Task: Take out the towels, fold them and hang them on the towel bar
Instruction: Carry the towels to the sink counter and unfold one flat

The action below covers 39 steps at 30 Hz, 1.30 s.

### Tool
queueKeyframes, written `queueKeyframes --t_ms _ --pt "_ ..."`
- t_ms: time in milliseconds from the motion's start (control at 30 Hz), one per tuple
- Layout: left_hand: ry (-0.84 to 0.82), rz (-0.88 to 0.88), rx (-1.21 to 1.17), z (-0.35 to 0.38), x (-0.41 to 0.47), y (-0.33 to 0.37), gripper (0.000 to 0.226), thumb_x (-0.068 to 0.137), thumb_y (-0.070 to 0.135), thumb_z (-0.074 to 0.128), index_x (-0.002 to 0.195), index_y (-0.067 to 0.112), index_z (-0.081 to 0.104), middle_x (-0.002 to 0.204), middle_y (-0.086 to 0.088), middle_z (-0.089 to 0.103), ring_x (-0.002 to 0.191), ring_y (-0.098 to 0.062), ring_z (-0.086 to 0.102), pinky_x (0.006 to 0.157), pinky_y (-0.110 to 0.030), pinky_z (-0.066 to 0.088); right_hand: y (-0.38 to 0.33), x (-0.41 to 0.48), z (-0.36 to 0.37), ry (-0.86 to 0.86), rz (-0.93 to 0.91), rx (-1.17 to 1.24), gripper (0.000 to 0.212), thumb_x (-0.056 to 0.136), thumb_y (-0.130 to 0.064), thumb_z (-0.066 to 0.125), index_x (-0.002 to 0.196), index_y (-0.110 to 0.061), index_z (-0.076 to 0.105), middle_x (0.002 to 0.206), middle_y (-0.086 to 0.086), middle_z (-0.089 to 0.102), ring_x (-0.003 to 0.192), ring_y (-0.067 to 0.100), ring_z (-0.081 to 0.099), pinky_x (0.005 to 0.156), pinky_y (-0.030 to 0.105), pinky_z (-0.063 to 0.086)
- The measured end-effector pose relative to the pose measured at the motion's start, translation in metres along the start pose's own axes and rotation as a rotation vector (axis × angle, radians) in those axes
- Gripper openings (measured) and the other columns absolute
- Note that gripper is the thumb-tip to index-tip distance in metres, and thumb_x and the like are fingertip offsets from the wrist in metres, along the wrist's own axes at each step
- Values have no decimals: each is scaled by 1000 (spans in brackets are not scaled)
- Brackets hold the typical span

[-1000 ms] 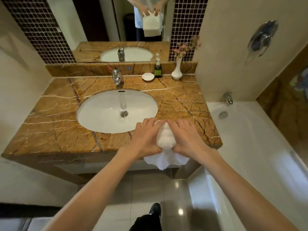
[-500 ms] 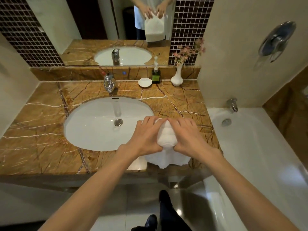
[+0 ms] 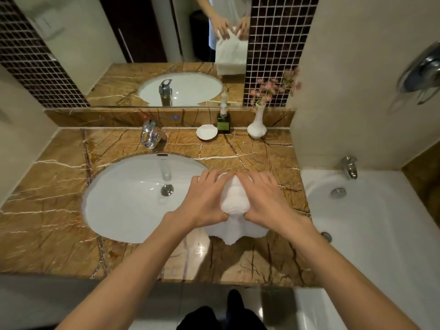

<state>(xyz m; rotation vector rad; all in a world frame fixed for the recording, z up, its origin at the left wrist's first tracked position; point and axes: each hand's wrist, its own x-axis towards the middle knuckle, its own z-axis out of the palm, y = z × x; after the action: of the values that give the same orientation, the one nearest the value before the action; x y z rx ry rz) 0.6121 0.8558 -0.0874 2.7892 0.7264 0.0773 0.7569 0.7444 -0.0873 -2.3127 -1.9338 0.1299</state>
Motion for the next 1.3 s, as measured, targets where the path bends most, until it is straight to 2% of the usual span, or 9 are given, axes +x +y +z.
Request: queueKeyframes --t_ms 400,767,967,1300 --pt "-34 -18 -13 3 38 -29 103 58 43 74 146 25 24 140 -4 35 126 -25 31 97 -43 33 13 46 10 -30 -2 -6 90 66 -31 69 146 -13 29 129 11 46 121 31 40 107 42 23" --pt "-30 89 -89 4 77 -66 99 59 45 72 145 28 25 136 -1 37 124 -23 32 96 -41 33 13 85 11 -38 94 -49 87 67 -30 68 145 -16 30 127 8 45 120 28 40 107 39 21" --pt "-24 102 -115 4 94 -76 101 61 51 73 146 28 23 137 -2 36 124 -22 28 94 -41 32 19 102 6 -72 110 -47 93 70 -36 70 148 -17 24 133 7 41 126 26 34 112 40 15" --pt "-17 90 -152 4 111 -79 100 57 46 70 143 29 22 133 1 35 121 -20 26 90 -38 27 37 119 5 -77 52 -45 95 68 -36 69 148 -19 21 133 5 40 126 23 32 111 35 9"
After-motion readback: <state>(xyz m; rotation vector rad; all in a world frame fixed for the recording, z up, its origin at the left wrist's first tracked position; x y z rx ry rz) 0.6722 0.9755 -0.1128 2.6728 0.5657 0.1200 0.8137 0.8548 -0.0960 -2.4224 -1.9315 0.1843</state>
